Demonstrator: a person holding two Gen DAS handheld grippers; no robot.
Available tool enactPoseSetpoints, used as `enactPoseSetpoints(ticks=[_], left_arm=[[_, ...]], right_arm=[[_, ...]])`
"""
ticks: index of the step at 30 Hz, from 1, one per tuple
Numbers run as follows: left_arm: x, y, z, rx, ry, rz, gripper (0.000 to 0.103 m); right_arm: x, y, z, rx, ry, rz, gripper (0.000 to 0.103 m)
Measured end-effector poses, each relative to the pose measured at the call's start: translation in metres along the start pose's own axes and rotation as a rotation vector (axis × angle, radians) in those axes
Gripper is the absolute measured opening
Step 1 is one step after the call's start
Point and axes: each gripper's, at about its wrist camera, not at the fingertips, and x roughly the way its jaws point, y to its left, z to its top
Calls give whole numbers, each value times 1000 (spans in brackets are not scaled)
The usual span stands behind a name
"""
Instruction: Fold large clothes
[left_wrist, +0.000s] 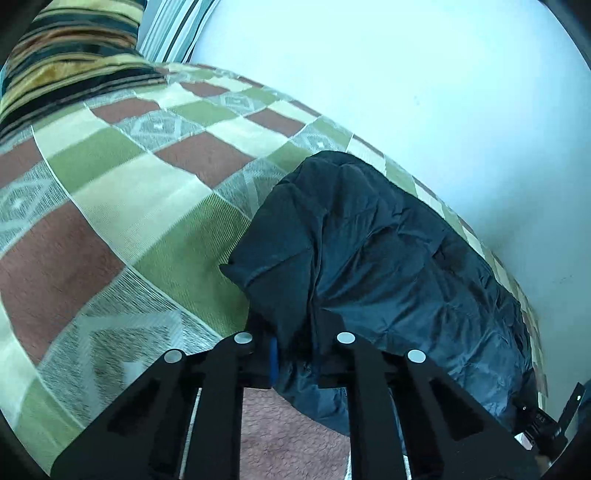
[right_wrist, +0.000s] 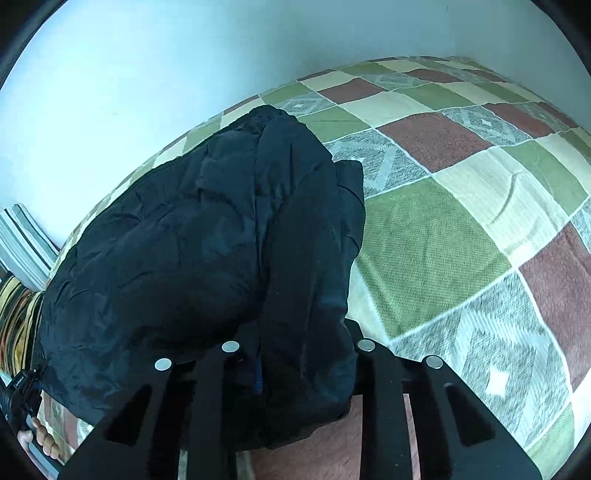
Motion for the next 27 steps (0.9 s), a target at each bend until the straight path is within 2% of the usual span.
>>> enactPoseSetpoints(ticks=[7,16,20,27], left_arm=[[-45,26,2,-1,-25,13,10],[-111,90,-21,-40,-11,66,10],[-138,106,-36,-34,-9,86,10],[-164,134,-58,-50,9,99,11]], right_arm=[[-18,17,-25,-34,24,50,25],[-55,40,-84,-83,65,126,25],[-74,42,-105,-95,70,137,25],[-99,44,-138,-137,75,129,25]])
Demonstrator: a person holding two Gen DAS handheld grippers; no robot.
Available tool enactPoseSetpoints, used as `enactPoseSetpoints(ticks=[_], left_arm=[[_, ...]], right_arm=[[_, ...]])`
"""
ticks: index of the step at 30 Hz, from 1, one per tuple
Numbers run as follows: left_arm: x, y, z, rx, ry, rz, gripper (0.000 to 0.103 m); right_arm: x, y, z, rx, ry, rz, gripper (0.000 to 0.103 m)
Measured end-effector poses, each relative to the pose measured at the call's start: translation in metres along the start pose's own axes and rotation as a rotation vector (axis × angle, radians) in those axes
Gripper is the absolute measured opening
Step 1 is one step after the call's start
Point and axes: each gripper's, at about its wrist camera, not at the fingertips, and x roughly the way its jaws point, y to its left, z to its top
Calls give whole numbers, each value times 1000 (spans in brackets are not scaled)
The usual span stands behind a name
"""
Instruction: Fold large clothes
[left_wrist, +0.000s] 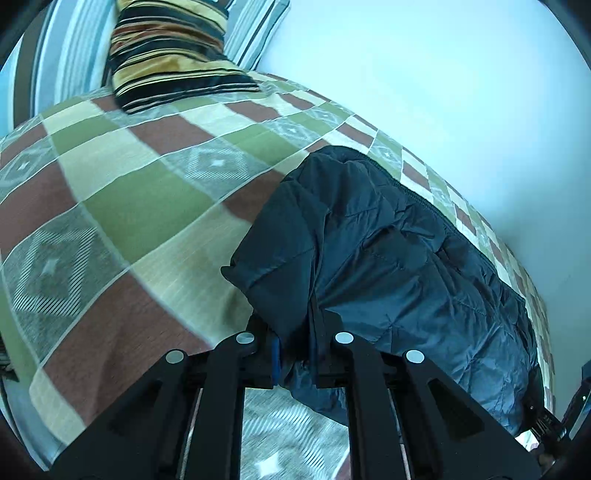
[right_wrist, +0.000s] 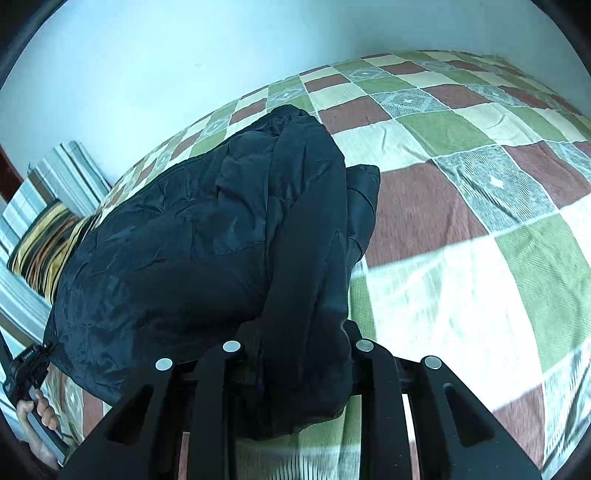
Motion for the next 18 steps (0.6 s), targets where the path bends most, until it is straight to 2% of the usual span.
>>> enactPoseSetpoints(ticks=[10,18], left_arm=[[-16,14,-14,0,10,3,11],[-14,9,-11,47,27,29,15]], right_arm=[[-13,-2,-17,2,9,3,26],[-19,-2,-17,12,6,-11,36]])
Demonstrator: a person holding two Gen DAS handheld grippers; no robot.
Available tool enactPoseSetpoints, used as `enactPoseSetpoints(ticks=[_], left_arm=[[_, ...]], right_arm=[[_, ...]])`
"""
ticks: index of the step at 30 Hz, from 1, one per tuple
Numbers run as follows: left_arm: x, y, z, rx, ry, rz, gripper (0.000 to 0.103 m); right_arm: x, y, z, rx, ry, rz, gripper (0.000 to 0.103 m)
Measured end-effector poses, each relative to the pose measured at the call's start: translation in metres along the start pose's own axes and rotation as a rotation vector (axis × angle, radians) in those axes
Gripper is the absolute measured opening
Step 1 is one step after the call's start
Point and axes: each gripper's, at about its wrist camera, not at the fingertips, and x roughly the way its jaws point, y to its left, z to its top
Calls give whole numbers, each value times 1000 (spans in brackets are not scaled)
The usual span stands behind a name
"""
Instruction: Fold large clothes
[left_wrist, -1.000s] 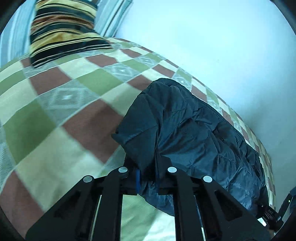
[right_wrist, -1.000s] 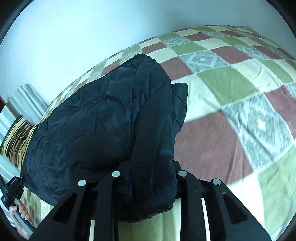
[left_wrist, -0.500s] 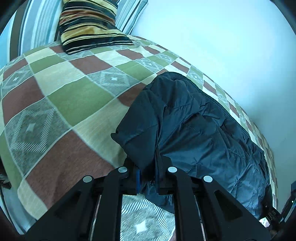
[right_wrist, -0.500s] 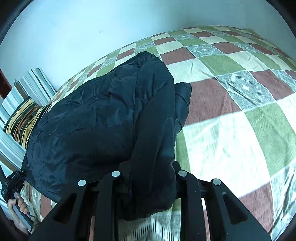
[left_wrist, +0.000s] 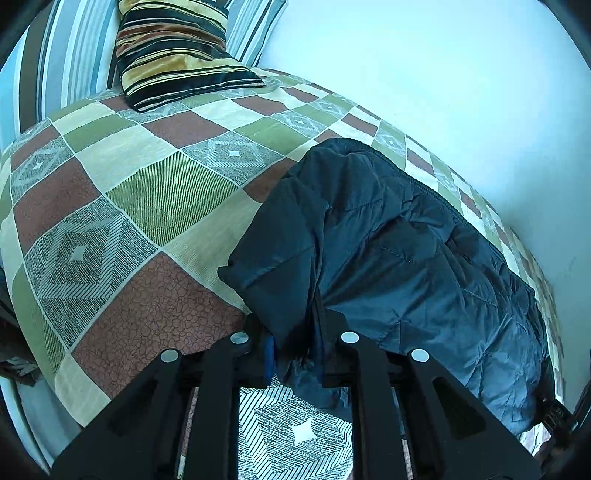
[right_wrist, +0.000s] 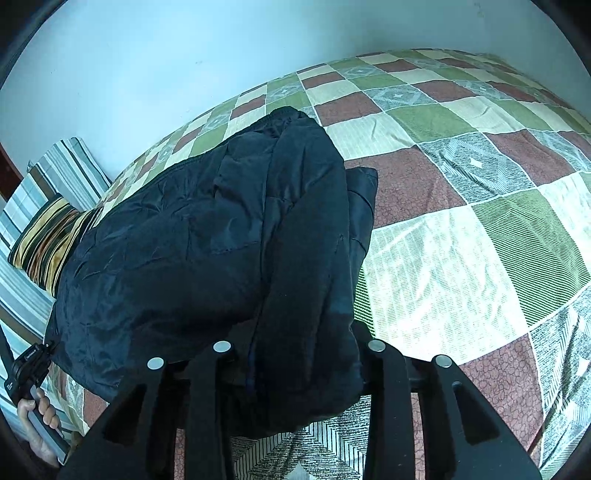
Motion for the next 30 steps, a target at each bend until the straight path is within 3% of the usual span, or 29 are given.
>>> enactPoseSetpoints(ticks=[30], left_arm=[[0,-8,-3,113,3,79,25]], right_arm=[[-23,-3,-2,-6,-23,-51,48]])
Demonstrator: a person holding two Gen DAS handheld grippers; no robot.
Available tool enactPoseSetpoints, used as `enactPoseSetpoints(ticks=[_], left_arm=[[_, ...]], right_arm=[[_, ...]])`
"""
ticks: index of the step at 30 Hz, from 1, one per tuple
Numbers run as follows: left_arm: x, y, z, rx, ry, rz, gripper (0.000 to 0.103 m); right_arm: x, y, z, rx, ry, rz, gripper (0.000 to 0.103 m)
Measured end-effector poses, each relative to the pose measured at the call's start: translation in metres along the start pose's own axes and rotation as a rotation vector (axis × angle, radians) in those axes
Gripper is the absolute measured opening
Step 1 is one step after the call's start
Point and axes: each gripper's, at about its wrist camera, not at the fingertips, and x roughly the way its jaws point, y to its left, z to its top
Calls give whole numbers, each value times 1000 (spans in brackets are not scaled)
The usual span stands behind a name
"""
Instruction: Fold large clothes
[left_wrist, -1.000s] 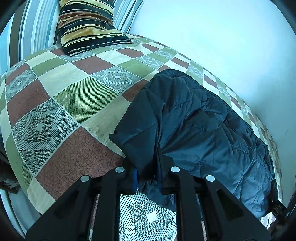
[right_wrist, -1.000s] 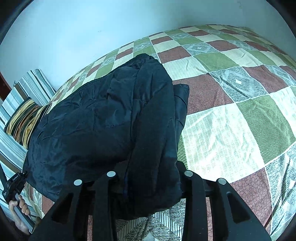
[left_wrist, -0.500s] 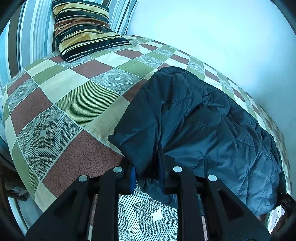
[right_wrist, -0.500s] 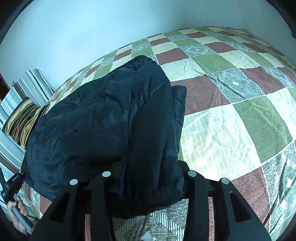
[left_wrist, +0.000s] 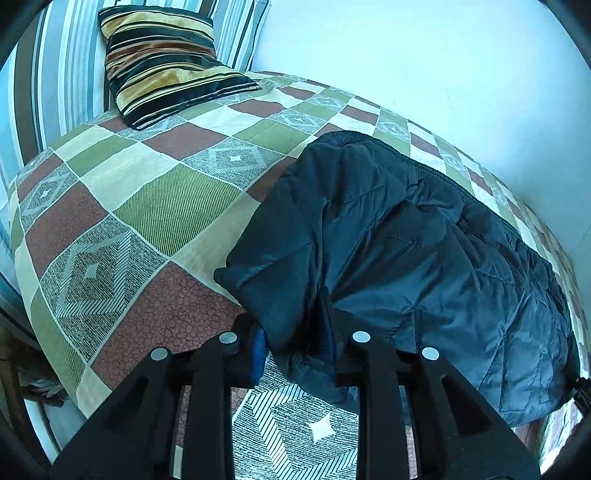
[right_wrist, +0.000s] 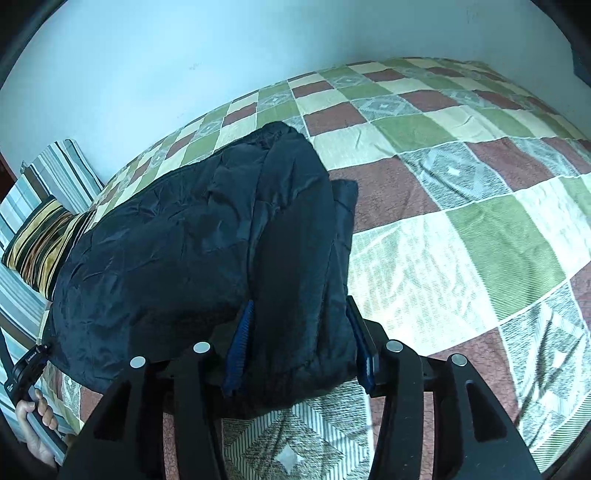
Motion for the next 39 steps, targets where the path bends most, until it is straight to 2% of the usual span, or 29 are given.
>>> enactPoseSetpoints(ticks=[8,10,16,21,25,30,33,39], left_arm=[[-5,-5,-1,40,-7,38,32],[-8,-5,0,45,-6,48,43],[-31,1,5,42,-37,57,62],[-48,11,17,42,-71,35,71],[-46,12,28,78,-68,22,79],[-32,11,37,114,-39,1,81],[-23,14,39,102,-22,-17,82],[-6,21,51,96,7,-18,82]], right_arm=[[-22,5,9,-34,-72,-48,48],[-26,8,11,-41,-82,-44,48],[-32,27,12,-72,-99,-21,48],[-29,53,15,-116,-95,12,48],[-21,88,19,-170,-81,71,48],[2,141,23,-252,-36,126,48],[19,174,26,-293,-8,151,48],[45,210,30,-311,32,147,48]])
